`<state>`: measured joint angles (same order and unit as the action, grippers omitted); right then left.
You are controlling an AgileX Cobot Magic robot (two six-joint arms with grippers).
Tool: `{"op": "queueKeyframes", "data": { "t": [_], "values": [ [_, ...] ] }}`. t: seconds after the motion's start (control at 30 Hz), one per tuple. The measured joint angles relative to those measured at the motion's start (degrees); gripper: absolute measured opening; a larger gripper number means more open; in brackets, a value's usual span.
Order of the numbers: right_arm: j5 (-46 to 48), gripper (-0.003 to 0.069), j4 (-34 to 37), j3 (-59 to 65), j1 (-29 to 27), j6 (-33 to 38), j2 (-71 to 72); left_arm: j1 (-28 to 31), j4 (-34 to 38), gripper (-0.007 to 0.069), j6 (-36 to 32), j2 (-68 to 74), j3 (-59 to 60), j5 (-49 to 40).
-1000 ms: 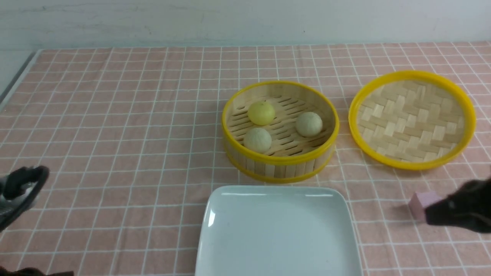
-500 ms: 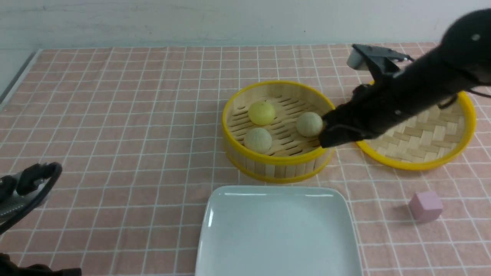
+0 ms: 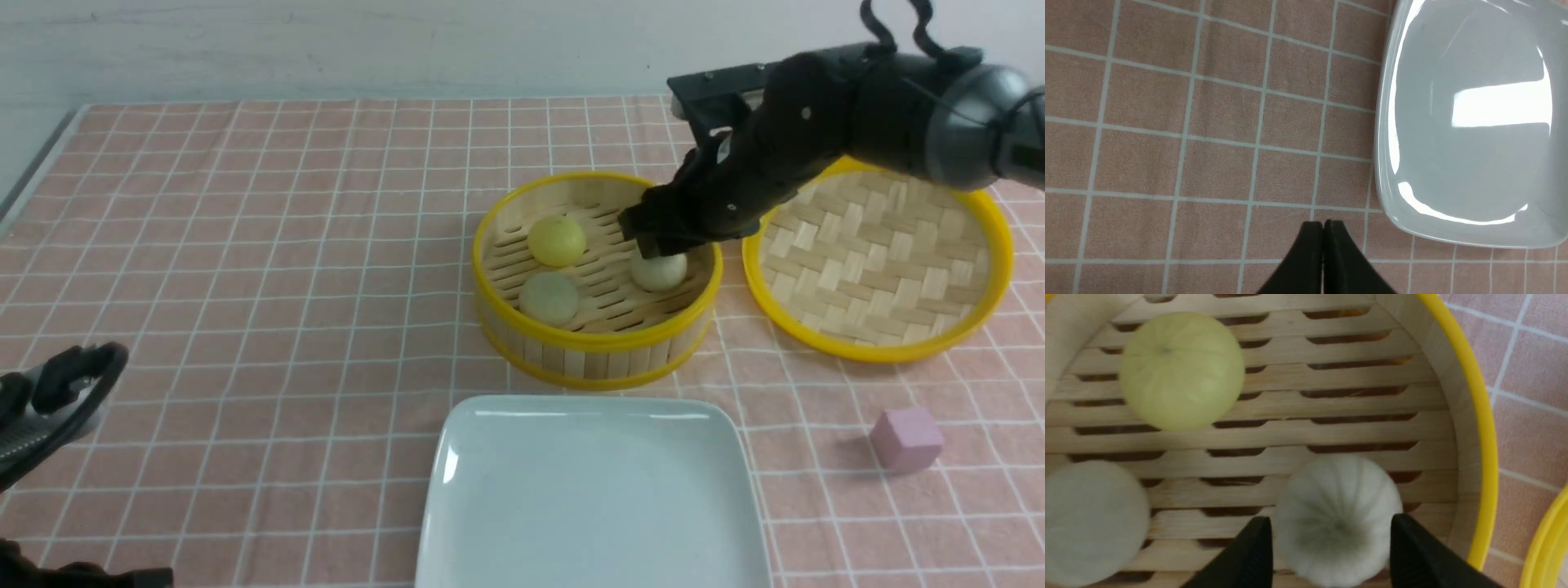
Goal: Put the steamed buns into the plate on the pink tablecloth.
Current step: 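Reach toward a bun in the bamboo steamer with the right gripper, then move the steamed bun from the bamboo steamer onto the white plate with the right gripper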
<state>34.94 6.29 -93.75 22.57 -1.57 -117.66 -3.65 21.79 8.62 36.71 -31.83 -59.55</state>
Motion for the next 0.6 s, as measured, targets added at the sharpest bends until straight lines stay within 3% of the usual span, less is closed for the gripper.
{"op": "queueKeyframes", "data": {
  "t": [0.1, 0.17, 0.2, 0.27, 0.3, 0.47, 0.6],
  "values": [
    [-0.93, 0.0359, -1.47, 0.0, 0.0, -0.11, -1.98, 0.0, 0.02, 0.0033, 0.05, 0.0, 0.0, 0.02],
    [-0.98, 0.0244, -1.48, 0.0, 0.0, -0.15, -2.4, 0.0, 0.02, 0.0035, 0.05, 0.0, 0.0, 0.02],
    [-0.98, 0.0232, -1.48, 0.0, 0.0, -0.15, -2.4, 0.0, 0.02, 0.0036, 0.05, 0.0, 0.0, 0.02],
    [0.06, 0.0068, -1.24, -0.2, 0.0, -0.15, -1.77, 0.0, 0.02, 0.0038, 0.05, 0.0, 0.0, 0.07],
    [1.02, 0.0038, -1.15, -0.2, 0.0, -0.15, -1.12, 0.0, 0.02, 0.0038, 0.05, 0.0, 0.0, 0.07],
    [12.83, 0.0024, -0.4, -0.2, 0.0, -0.15, 8.23, 0.0, 0.02, 0.0043, 0.05, 0.0, 0.0, 0.07],
    [23.39, 0.0024, 5.06, 4.3, 0.18, 0.07, 20.25, 0.0, 0.07, 0.0044, 0.88, 0.0, 0.0, -0.39]
  ]
}}
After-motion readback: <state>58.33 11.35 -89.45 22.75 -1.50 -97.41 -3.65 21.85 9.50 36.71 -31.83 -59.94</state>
